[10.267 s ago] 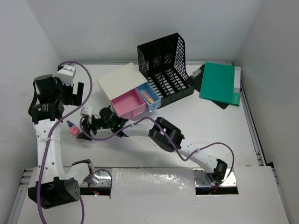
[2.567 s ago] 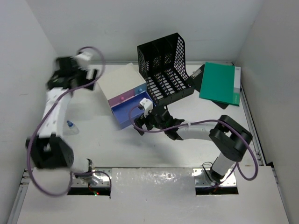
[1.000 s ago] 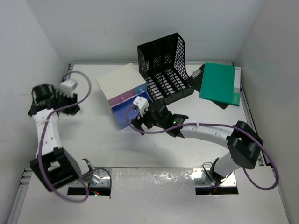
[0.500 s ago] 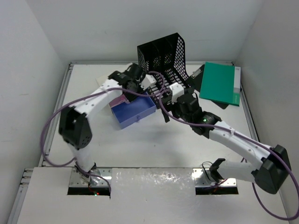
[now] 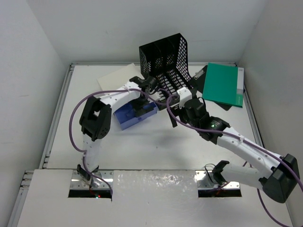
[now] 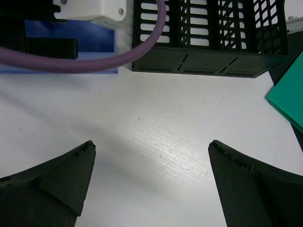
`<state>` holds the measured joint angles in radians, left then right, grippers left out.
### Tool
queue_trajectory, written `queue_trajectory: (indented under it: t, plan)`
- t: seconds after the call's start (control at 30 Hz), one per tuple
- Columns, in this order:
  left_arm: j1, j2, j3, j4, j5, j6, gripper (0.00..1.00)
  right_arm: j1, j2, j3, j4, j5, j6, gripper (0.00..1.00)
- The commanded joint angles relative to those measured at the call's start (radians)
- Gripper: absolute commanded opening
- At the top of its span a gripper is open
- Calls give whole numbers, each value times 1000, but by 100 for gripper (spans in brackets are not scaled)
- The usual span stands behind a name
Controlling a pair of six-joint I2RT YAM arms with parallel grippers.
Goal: Organize the desk
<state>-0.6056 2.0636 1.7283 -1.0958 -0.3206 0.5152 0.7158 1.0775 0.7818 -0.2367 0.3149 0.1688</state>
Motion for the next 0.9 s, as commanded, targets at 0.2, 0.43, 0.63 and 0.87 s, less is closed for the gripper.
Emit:
queue_trajectory:
  t: [0.2,0.43,0.63,0.87]
  plan:
    - [-3,-51,321,-105,113,-27,100,2,-16,22,-1,-22,-20,99]
    - [19,-181,548,-153,323,-40,99,7,36,-84,284,-467,-62,29]
    - [390,-303,295,258,293,-145,80,65,350,-66,505,-363,15,0]
    - [461,-99,309,505,83,-162,78,70,659,76,616,-290,112,0]
